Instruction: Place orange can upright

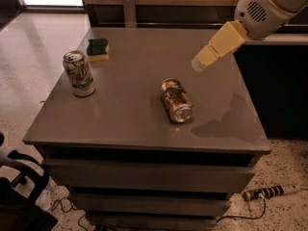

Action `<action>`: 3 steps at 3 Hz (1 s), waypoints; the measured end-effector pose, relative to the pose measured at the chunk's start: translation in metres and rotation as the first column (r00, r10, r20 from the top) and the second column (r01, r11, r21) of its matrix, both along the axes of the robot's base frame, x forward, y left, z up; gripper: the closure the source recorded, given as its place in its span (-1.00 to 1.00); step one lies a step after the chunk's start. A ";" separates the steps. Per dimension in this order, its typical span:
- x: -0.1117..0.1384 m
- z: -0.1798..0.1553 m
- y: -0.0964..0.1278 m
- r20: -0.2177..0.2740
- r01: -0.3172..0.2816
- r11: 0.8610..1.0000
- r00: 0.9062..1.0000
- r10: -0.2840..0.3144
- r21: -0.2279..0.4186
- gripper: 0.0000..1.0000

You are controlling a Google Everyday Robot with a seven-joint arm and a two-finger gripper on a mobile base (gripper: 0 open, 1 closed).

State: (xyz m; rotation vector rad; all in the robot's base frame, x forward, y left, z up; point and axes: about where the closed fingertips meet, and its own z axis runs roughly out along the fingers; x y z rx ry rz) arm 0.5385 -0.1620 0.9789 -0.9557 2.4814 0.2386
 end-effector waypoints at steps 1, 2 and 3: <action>0.018 -0.008 0.016 -0.037 0.056 0.998 0.998 -0.055 0.041 -1.00; 0.027 -0.022 0.023 -0.127 0.108 0.994 0.987 -0.103 0.032 -1.00; 0.024 -0.042 0.030 -0.217 0.135 0.991 0.968 -0.128 0.014 -1.00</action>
Offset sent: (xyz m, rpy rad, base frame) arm 0.0320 0.0292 -0.0405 0.0231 0.2606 -0.1652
